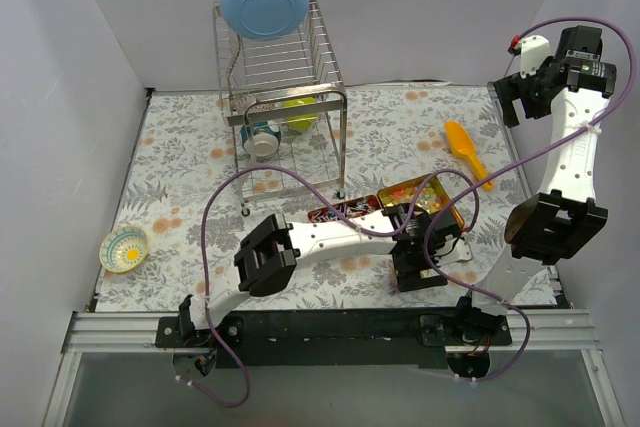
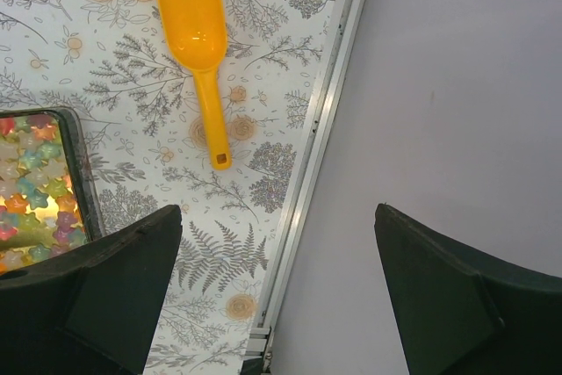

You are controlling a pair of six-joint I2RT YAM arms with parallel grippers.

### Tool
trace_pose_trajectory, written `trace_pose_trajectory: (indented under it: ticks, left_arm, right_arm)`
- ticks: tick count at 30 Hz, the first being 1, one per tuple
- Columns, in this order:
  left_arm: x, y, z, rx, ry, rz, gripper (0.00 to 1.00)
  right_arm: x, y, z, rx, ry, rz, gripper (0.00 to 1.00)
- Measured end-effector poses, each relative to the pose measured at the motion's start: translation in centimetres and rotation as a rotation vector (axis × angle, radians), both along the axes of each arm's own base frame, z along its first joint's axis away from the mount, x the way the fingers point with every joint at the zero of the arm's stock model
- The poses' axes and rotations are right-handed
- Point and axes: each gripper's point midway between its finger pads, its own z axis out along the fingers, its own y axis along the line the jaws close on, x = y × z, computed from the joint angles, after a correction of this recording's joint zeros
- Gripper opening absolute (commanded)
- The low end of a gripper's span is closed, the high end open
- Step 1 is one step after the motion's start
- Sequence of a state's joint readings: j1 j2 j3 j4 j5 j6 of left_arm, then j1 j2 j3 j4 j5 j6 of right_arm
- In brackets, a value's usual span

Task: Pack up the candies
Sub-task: Close the bottle lid on the packing bottle.

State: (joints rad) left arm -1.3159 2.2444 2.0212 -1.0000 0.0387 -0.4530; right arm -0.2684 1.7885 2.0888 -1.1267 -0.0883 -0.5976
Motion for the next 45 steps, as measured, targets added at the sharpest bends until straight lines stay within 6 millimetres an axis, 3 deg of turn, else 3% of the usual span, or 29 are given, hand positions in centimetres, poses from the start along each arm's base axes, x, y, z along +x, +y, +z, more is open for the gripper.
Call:
trace_pose_trajectory:
  ticks: [4, 11, 23, 27, 30, 32, 34, 37, 41, 45]
  left_arm:
    - [0.2, -0.6, -0.7, 0.004, -0.007, 0.000, 0.94]
    - [0.8, -0.3, -0.1, 0.006, -0.042, 0.010, 0.98]
    - [-0.5, 7.5, 1.7, 0.029, -0.050, 0.040, 0.98]
    - [-1.1, 11.7, 3.5, -0.179, -0.054, 0.093, 0.98]
    - [-1.8, 14.4, 6.5, -0.505, -0.100, 0.091, 0.98]
    - [-2.4, 14.5, 8.4, -0.724, -0.137, 0.065, 0.98]
    - [-2.5, 13.7, 8.9, -0.834, -0.147, 0.064, 0.98]
    - [-1.7, 11.8, 6.7, -0.888, -0.133, 0.096, 0.98]
    - [-1.5, 11.0, 3.0, -0.914, -0.118, 0.102, 0.98]
    - [-1.5, 9.6, 1.2, -0.969, -0.110, 0.078, 0.98]
  right_arm:
    - [0.0, 0.0, 0.0, 0.002, 0.001, 0.001, 0.98]
    - [-0.2, -0.1, -0.5, 0.020, 0.011, 0.002, 0.98]
    - [-1.2, 0.8, -0.8, 0.053, 0.030, 0.028, 0.98]
    - [-2.6, 1.7, -1.4, 0.094, 0.042, 0.065, 0.98]
    - [-4.2, 3.5, -2.3, 0.151, 0.044, 0.139, 0.96]
    - [-5.7, 5.1, -3.3, 0.199, 0.050, 0.208, 0.94]
    - [-7.1, 6.7, -3.9, 0.236, 0.050, 0.293, 0.92]
    - [-8.7, 9.0, -4.6, 0.264, 0.034, 0.425, 0.89]
    - [-10.2, 11.4, -5.4, 0.256, 0.040, 0.578, 0.89]
    - [-11.8, 14.0, -7.0, 0.236, 0.075, 0.738, 0.88]
